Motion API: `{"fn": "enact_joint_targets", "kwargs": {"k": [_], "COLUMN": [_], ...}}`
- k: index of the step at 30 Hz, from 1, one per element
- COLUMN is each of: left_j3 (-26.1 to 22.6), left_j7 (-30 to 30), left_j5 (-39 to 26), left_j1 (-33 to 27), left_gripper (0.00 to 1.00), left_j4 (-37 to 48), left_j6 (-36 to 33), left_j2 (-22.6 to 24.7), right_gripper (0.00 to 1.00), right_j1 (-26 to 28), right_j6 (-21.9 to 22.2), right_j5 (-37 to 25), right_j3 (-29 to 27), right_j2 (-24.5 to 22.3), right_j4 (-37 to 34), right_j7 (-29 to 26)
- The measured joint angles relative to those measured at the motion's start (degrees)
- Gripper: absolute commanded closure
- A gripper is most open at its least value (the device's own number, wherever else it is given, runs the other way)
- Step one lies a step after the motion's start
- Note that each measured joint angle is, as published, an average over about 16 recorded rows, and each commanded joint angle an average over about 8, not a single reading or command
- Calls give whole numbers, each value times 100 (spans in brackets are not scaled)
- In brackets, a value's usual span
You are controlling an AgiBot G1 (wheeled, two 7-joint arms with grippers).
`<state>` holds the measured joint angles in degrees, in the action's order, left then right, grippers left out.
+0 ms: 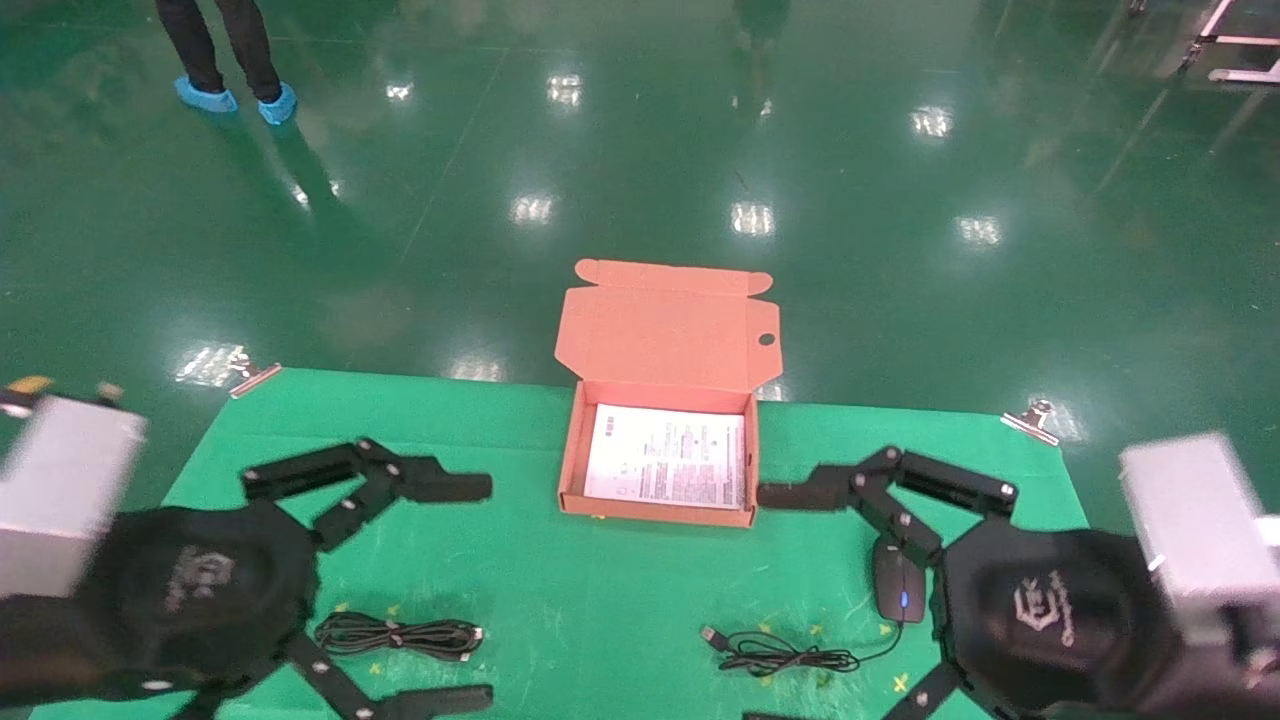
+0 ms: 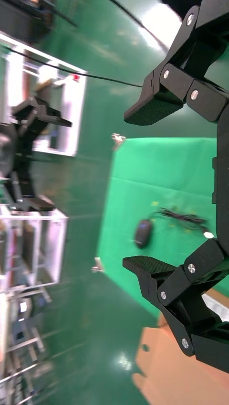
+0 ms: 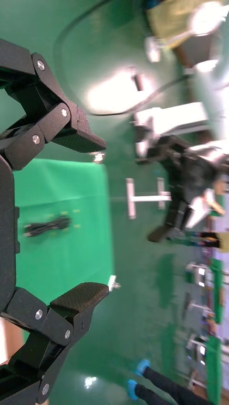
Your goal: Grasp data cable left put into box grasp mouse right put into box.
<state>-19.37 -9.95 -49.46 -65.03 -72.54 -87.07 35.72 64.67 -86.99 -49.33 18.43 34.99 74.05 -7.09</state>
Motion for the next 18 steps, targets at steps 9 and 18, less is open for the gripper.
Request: {"fn": "enact_joint_targets", "kwargs": {"k": [9, 18], "left_j3": [-710, -1520], "left_j7": [115, 210], "left_j5": [-1473, -2992], "left_j1": [-801, -1550], "left_gripper": [0, 0], "left_j4": [169, 279], "left_j6": [-193, -206], "left_j2": [296, 727], "right_gripper": [0, 0], "right_j1": [643, 1285], "right_j6": [-185, -234], "right_j5": [-1284, -2662], "right_j3": [516, 1263], "right_j2": [165, 483], "right_j4": [86, 116], "right_j7": [649, 1342]}}
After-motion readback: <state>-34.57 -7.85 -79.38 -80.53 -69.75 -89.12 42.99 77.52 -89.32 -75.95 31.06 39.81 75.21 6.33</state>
